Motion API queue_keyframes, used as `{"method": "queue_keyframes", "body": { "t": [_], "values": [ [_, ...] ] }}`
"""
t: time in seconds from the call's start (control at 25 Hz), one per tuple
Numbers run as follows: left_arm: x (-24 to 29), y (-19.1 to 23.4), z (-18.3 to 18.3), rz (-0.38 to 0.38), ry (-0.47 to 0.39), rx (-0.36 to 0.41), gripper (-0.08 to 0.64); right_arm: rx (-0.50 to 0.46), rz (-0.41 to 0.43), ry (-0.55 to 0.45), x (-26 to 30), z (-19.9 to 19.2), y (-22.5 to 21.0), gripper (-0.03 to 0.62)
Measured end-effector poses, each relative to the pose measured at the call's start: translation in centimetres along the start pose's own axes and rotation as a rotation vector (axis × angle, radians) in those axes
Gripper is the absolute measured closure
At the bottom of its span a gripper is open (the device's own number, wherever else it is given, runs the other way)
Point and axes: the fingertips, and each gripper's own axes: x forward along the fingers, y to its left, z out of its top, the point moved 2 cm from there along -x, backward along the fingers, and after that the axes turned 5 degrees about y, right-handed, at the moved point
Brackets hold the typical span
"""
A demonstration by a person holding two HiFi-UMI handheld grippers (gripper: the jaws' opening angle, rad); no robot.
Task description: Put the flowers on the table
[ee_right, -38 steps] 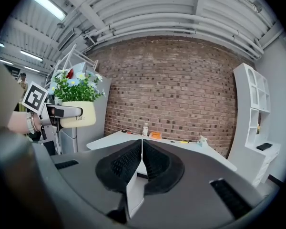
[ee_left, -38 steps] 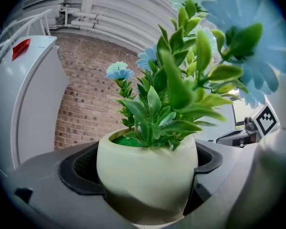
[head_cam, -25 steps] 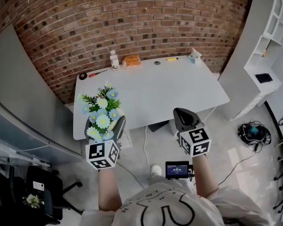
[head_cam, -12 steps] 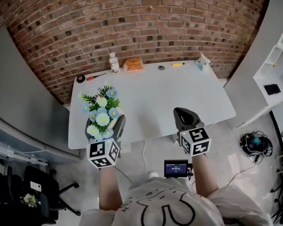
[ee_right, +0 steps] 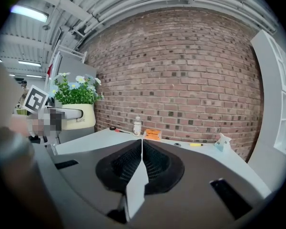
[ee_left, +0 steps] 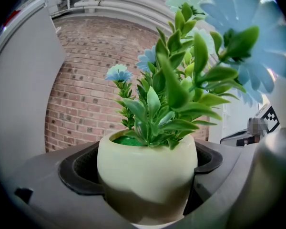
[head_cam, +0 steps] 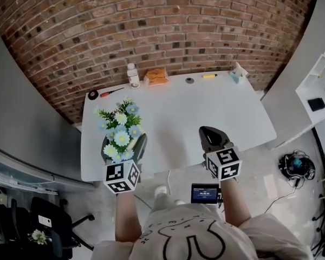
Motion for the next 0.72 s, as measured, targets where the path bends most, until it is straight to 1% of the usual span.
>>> {"method": "queue_keyframes", "body": {
  "t": [0.36, 0.64, 0.72],
  "values": [
    [7.2, 3.7, -0.3, -0.074, 0.056, 0.01, 0.009, 0.037, -0.066, 0.016, 6.1, 2.6, -1.6, 0.572],
    [10.7, 6.6, -1.8, -0.107, 0.126, -0.004, 0.008, 0.104, -0.093, 0.055, 10.3, 2.4, -1.6, 0.572],
    [11.3, 7.1, -2.3, -0.116, 0.127, -0.012, 0.008, 0.116, -0.093, 0.072, 11.2, 2.1, -1.5, 0.572]
  ]
}}
